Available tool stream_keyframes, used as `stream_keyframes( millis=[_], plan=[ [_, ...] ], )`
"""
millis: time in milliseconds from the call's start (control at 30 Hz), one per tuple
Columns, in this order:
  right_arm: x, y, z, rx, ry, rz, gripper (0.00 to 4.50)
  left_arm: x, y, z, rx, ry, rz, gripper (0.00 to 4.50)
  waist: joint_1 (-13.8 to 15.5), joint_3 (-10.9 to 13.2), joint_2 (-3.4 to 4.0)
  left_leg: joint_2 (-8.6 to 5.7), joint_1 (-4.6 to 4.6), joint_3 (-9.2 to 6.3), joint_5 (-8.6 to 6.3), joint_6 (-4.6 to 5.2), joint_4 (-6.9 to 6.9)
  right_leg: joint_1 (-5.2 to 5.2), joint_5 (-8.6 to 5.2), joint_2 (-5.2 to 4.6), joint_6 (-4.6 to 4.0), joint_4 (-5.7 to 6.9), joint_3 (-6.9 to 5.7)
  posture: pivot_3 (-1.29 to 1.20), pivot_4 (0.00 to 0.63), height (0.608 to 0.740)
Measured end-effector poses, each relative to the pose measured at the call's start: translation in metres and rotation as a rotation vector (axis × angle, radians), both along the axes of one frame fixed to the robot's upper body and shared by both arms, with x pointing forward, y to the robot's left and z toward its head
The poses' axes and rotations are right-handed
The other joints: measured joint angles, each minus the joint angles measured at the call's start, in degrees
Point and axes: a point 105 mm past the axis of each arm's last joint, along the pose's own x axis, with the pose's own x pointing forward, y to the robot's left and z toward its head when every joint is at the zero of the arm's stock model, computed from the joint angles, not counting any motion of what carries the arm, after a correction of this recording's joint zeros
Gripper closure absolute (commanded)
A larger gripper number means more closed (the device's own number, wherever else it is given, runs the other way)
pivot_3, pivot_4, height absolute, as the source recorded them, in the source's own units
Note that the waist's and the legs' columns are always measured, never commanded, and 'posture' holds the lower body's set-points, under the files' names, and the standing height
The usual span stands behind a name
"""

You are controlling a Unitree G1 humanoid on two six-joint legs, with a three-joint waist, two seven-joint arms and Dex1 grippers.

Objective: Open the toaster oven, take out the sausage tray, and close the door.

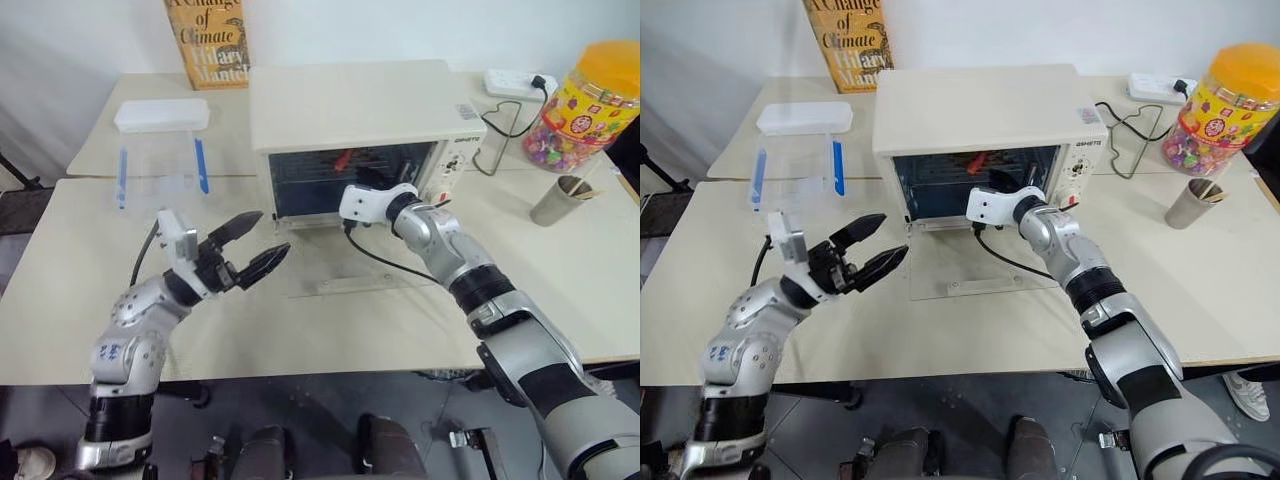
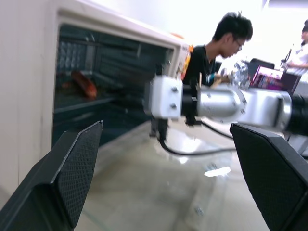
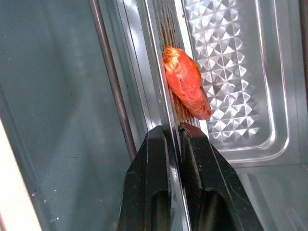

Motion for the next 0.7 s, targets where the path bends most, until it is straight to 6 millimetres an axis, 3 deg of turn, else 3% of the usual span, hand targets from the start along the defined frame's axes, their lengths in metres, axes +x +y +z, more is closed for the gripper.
stream_keyframes(
  millis=[200,700],
  plan=[
    [-0.002,0.002,0.003,-0.028,0.015,0.028,4.41,0.027,-0.002,0.019,-0.048,-0.039,-0.003,0.0,-0.1,0.0,-0.01,0.01,-0.11,0.07,0.02,-0.03,0.02,-0.05,0.0,0.05,0.0,-0.01,-0.05,0.0,0.15,0.74],
    [-0.025,0.006,0.0,-0.07,0.037,0.108,4.41,0.054,-0.008,0.021,-0.039,-0.033,-0.034,0.0,-1.1,0.0,-0.02,0.03,-0.17,0.05,0.02,-0.04,-0.01,-0.1,0.0,0.09,0.0,0.05,-0.12,0.0,0.15,0.74]
  ],
)
